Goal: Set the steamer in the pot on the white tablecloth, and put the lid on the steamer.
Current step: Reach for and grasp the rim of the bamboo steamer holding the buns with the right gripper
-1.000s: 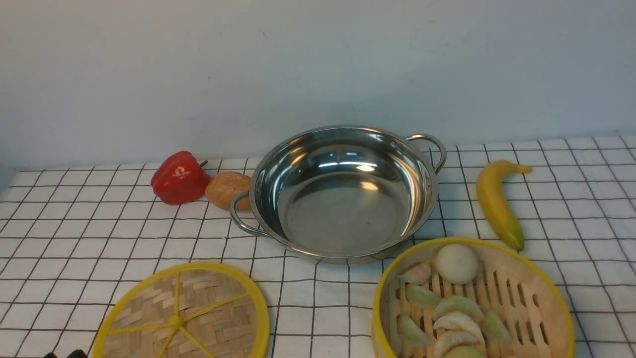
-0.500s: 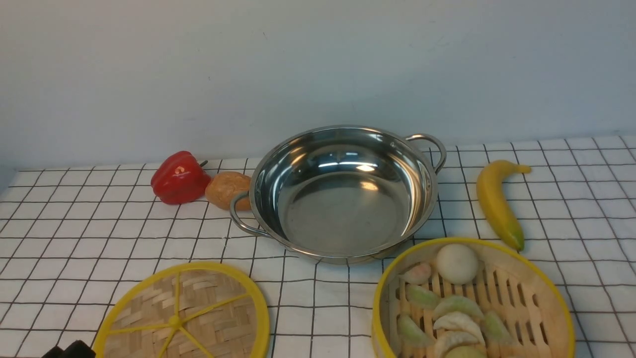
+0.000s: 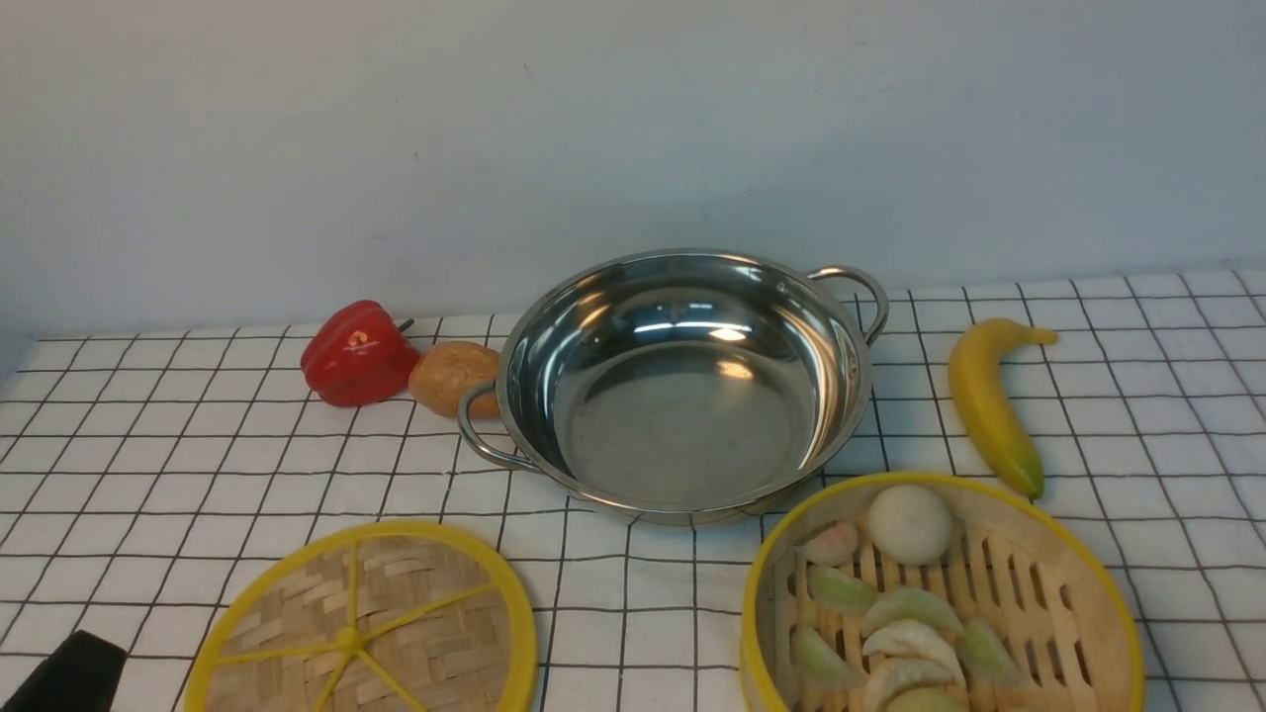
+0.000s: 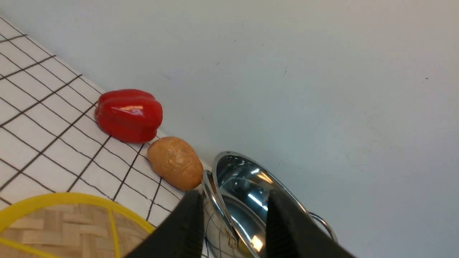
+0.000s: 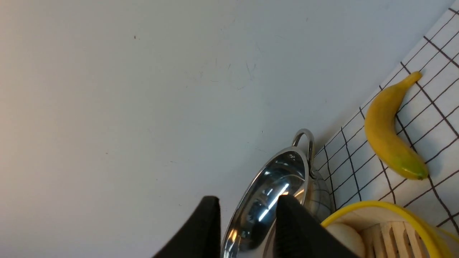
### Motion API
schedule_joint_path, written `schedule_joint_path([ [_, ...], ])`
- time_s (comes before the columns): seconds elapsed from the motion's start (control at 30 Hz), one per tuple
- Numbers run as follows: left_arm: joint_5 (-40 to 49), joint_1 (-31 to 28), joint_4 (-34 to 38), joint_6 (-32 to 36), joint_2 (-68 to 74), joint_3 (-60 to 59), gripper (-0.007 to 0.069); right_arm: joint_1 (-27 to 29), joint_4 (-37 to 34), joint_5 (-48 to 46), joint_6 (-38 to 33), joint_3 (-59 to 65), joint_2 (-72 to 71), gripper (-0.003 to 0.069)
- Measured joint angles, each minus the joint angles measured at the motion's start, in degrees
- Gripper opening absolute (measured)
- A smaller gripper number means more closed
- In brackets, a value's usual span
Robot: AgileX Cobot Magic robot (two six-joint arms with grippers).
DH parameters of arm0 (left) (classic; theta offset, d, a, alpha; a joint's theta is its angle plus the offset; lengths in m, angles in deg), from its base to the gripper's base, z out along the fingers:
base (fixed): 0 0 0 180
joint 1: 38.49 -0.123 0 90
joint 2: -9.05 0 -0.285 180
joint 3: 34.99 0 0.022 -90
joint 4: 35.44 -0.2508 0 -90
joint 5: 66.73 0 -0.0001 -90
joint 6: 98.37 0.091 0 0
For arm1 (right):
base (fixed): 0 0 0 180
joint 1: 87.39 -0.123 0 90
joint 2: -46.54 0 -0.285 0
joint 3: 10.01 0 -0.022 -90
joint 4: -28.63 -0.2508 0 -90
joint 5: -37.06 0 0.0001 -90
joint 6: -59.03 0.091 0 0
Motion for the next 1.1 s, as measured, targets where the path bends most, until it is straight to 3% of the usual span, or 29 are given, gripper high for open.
schedule_joint_path([
  [0.27,-4.92,0.00,5.50,0.00,0.00,0.48,0.0243,0.00,-11.82,3.04,-2.29,-0.38,0.00,0.0240],
  [0.37,-9.85,0.00,6.08,1.25,-0.05,3.86,0.0243,0.00,-18.27,5.04,-8.94,-3.46,0.00,0.0240],
  [0.53,-13.49,0.00,1.31,6.44,-0.11,11.09,0.0243,0.00,-21.23,6.94,-23.87,-12.19,-0.12,0.0240],
  [0.7,-12.51,0.00,-5.61,12.47,0.86,18.06,0.0243,0.00,-21.64,6.96,-36.35,-19.94,0.50,0.0240],
  [0.87,-5.14,0.00,-12.11,19.28,9.27,25.97,0.0243,0.00,-19.66,2.01,-48.67,-29.33,7.03,0.0240],
  [1.0,1.79,0.00,-13.13,20.38,18.66,30.15,0.0243,0.00,-14.15,-4.02,-51.05,-34.45,13.76,0.0240],
  [1.1,9.24,0.00,-13.94,20.59,28.78,33.88,0.0243,0.00,-6.00,-8.93,-49.31,-38.74,21.20,0.0240],
])
